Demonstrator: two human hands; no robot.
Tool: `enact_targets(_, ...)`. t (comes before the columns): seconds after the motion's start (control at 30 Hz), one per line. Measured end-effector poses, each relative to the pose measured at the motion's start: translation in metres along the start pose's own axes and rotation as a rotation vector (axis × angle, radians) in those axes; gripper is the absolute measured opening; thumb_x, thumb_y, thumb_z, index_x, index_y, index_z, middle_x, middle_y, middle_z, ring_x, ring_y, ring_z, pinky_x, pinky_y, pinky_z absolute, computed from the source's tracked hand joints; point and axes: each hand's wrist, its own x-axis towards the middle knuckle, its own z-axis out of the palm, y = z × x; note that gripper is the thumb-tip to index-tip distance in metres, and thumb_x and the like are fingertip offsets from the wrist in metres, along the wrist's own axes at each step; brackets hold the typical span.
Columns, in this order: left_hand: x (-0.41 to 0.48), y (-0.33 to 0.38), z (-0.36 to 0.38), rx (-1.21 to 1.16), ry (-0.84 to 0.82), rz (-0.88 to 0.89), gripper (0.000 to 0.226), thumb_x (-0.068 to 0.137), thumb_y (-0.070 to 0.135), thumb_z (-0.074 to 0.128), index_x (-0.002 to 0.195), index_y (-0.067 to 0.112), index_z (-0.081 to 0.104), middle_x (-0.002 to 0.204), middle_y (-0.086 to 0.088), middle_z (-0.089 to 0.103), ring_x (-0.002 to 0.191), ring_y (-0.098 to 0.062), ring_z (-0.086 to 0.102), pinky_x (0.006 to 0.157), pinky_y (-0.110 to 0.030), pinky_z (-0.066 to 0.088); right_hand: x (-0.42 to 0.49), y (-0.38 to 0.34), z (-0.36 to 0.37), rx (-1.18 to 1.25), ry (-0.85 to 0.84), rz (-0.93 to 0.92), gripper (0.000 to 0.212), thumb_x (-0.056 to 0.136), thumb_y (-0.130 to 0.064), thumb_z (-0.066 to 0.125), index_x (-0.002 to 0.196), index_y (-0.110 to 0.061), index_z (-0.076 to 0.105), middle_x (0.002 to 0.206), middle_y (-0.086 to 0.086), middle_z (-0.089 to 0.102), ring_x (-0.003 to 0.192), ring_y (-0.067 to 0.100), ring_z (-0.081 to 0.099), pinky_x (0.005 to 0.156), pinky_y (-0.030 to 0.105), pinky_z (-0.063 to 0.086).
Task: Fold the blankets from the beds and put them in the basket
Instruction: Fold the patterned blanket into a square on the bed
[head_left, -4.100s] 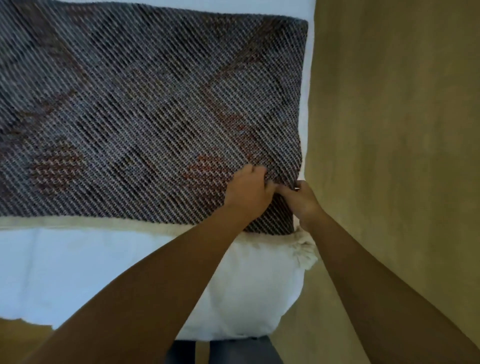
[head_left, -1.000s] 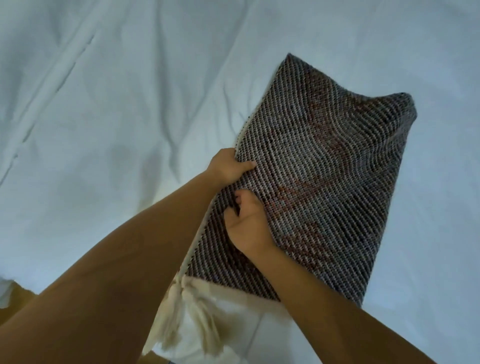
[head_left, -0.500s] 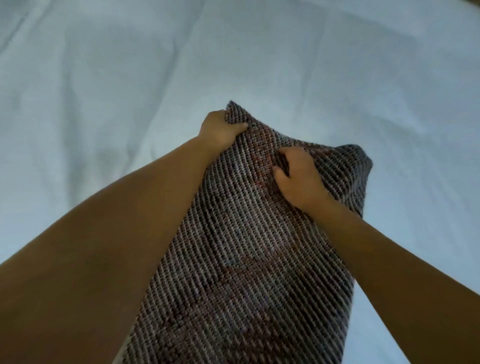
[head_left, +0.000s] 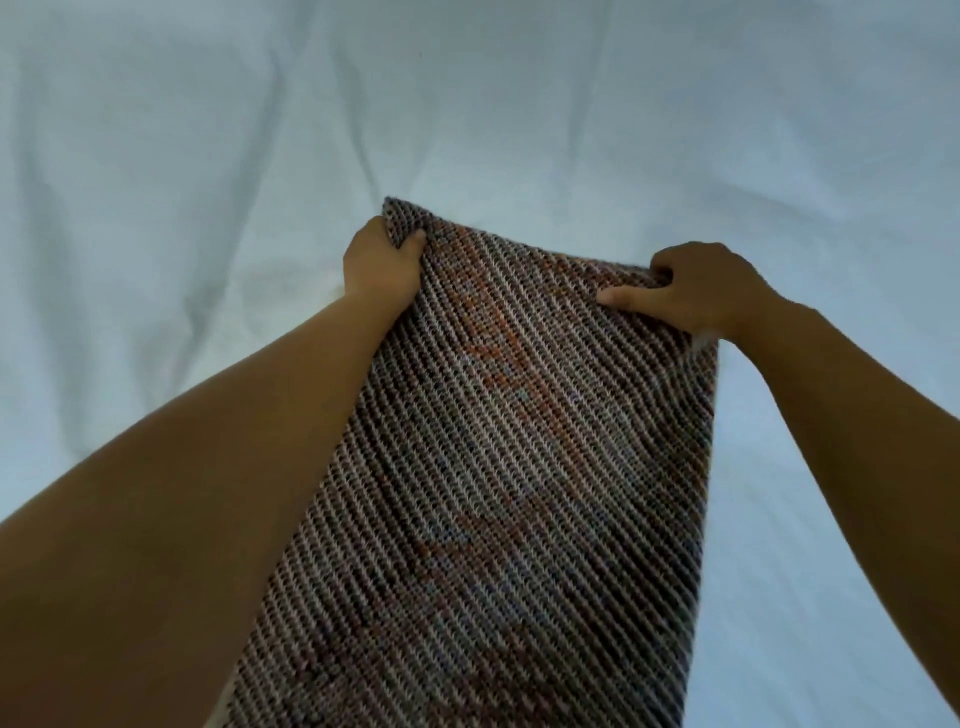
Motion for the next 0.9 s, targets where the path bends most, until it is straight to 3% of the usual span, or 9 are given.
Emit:
enact_targets(0.17, -0.002, 0.000, 0.006, 0.104, 0.104, 0.058, 0.038, 0.097, 0.034, 0.041, 0.116, 0.003, 0.053, 0.119, -0.016, 0.058, 0.111, -0.031, 0.052, 0.086, -0.029, 0.037, 0.002, 0.011, -0.007, 0.293, -0.252, -0.017, 0.065, 0.044, -0.080, 0.060, 0.065, -0.019, 0.059, 0.068, -0.003, 0.064, 0.065, 0.013, 0.062, 0.057, 0.026, 0.040)
enact_targets(0.3, 0.007, -0.008, 0.003, 0.141, 0.163, 0.083, 0.034, 0.097, 0.031, 0.040, 0.108, 0.002, 0.054, 0.113, -0.018, 0.060, 0.105, -0.031, 0.053, 0.076, -0.026, 0.031, 0.003, 0.039, -0.029, 0.087, -0.397, 0.049, 0.066, 0.039, -0.083, 0.056, 0.074, -0.027, 0.064, 0.080, -0.009, 0.066, 0.076, 0.010, 0.060, 0.072, 0.030, 0.042)
enact_targets(0.4, 0.012, -0.010, 0.004, 0.202, 0.140, 0.133, 0.035, 0.096, 0.032, 0.041, 0.108, 0.003, 0.055, 0.113, -0.018, 0.060, 0.106, -0.032, 0.053, 0.078, -0.027, 0.032, 0.013, 0.045, -0.023, -0.117, -0.192, 0.118, 0.070, 0.044, -0.084, 0.051, 0.060, -0.015, 0.055, 0.068, 0.004, 0.057, 0.065, 0.020, 0.054, 0.058, 0.030, 0.037)
enact_targets(0.47, 0.013, -0.007, 0.006, 0.250, 0.135, 0.112, 0.038, 0.096, 0.036, 0.041, 0.110, 0.004, 0.054, 0.113, -0.017, 0.060, 0.106, -0.033, 0.053, 0.077, -0.029, 0.032, 0.016, 0.040, -0.001, -0.174, -0.012, 0.139, 0.062, 0.059, -0.079, 0.056, 0.064, -0.018, 0.048, 0.069, 0.002, 0.052, 0.070, 0.024, 0.050, 0.063, 0.032, 0.036)
enact_targets(0.57, 0.013, 0.001, 0.001, 0.381, 0.156, 0.090, 0.044, 0.091, 0.041, 0.047, 0.119, 0.006, 0.045, 0.121, -0.017, 0.051, 0.111, -0.035, 0.049, 0.083, -0.039, 0.038, 0.005, 0.029, 0.030, -0.162, 0.257, 0.184, 0.055, 0.078, -0.060, 0.057, 0.098, -0.009, 0.050, 0.095, 0.012, 0.057, 0.091, 0.031, 0.052, 0.080, 0.041, 0.037)
enact_targets(0.67, 0.007, 0.018, -0.004, 0.630, 0.200, 0.424, 0.058, 0.087, 0.030, 0.050, 0.138, 0.010, 0.031, 0.140, -0.018, 0.035, 0.129, -0.035, 0.033, 0.103, -0.051, 0.027, -0.014, -0.001, 0.055, -0.142, 0.449, 0.151, 0.052, 0.090, -0.028, 0.049, 0.135, -0.005, 0.037, 0.137, 0.027, 0.041, 0.129, 0.041, 0.035, 0.110, 0.057, 0.017)
enact_targets(0.8, -0.030, 0.035, 0.028, 0.895, -0.091, 1.022, 0.058, 0.092, 0.041, 0.021, 0.145, 0.018, 0.020, 0.155, -0.005, 0.019, 0.143, -0.023, 0.007, 0.110, -0.050, -0.003, -0.034, -0.071, 0.094, 0.042, 0.398, -0.029, 0.064, 0.094, -0.039, 0.023, 0.148, -0.009, 0.006, 0.157, 0.014, 0.004, 0.144, 0.027, -0.003, 0.111, 0.043, -0.011)
enact_targets(0.83, -0.041, 0.028, 0.036, 0.924, -0.194, 1.054, 0.060, 0.092, 0.043, 0.014, 0.146, 0.018, 0.016, 0.156, -0.004, 0.015, 0.143, -0.020, 0.002, 0.110, -0.046, -0.007, -0.036, -0.078, 0.103, 0.038, 0.349, -0.064, 0.065, 0.094, -0.043, 0.019, 0.148, -0.011, 0.001, 0.157, 0.011, -0.002, 0.143, 0.022, -0.009, 0.111, 0.040, -0.014)
enact_targets(0.9, -0.046, 0.004, 0.040, 0.939, -0.277, 0.889, 0.064, 0.093, 0.049, 0.009, 0.148, 0.019, 0.003, 0.157, -0.002, 0.002, 0.144, -0.017, -0.007, 0.110, -0.040, -0.014, -0.035, -0.066, 0.114, -0.013, 0.282, -0.087, 0.067, 0.095, -0.048, 0.018, 0.148, -0.014, -0.003, 0.158, 0.007, -0.005, 0.144, 0.018, -0.012, 0.111, 0.038, -0.018)
